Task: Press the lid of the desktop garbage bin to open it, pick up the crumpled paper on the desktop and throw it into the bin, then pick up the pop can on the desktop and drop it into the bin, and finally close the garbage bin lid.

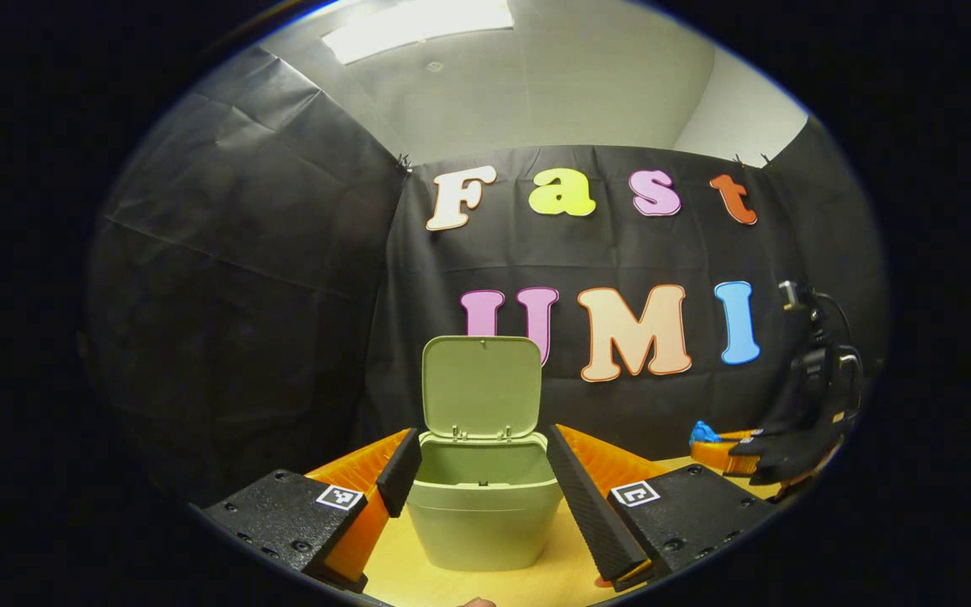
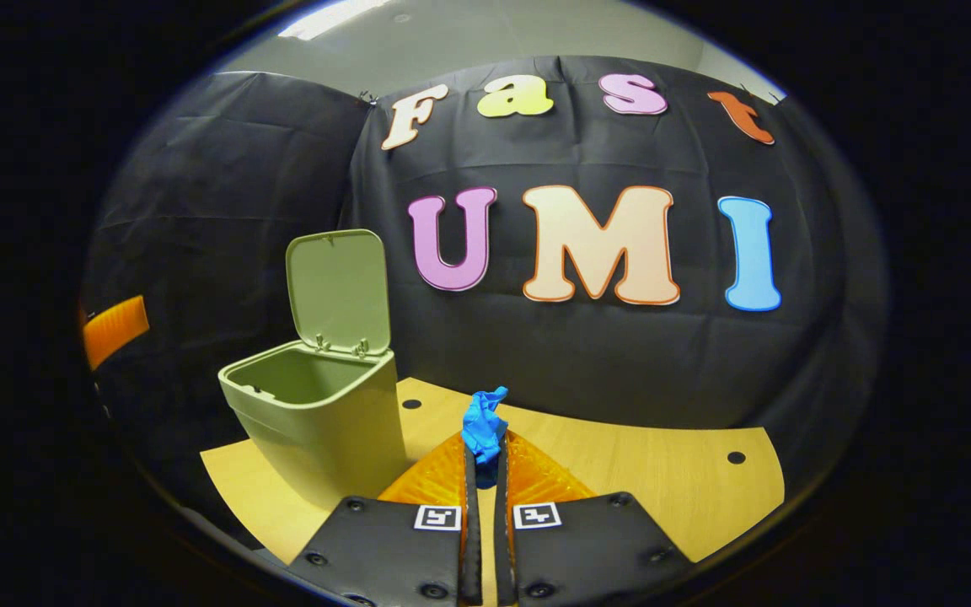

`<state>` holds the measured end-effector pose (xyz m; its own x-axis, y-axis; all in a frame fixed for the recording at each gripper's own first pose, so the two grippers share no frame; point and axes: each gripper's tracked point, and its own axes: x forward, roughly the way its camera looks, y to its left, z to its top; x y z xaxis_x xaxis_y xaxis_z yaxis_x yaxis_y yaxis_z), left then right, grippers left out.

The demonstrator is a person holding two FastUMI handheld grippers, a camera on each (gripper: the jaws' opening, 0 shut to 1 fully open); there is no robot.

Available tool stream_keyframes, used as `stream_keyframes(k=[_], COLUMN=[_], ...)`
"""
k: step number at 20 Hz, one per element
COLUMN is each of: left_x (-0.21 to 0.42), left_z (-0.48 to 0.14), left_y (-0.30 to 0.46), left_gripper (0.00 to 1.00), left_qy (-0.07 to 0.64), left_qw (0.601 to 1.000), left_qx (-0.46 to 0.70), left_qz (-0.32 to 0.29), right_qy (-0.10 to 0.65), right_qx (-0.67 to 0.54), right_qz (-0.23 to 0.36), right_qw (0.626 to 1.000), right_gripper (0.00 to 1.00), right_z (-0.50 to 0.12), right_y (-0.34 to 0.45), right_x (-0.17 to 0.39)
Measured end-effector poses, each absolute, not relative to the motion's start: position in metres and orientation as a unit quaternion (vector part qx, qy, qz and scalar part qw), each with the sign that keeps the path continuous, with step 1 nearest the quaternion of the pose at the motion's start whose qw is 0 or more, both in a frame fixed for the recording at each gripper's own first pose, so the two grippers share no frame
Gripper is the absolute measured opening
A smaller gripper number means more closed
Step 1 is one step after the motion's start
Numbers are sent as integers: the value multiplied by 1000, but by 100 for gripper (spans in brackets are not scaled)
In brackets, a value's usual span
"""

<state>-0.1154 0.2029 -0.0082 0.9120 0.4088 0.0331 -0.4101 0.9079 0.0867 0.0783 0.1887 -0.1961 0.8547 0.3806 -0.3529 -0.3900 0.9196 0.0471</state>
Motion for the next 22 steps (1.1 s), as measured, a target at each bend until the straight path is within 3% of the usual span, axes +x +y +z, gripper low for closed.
stream_keyframes(k=[9, 22], left_x=[-131, -165], left_z=[-28, -52], left_y=[244, 311], left_gripper=[92, 91], left_qy=[15, 52], left_qw=[972, 962], left_qx=[48, 56], left_qz=[227, 261], right_qy=[147, 161], right_qx=[0, 9], right_qz=[251, 293], right_qw=[957, 942], right_gripper=[8, 7], right_z=[-171, -212], right_y=[274, 391], right_x=[83, 88])
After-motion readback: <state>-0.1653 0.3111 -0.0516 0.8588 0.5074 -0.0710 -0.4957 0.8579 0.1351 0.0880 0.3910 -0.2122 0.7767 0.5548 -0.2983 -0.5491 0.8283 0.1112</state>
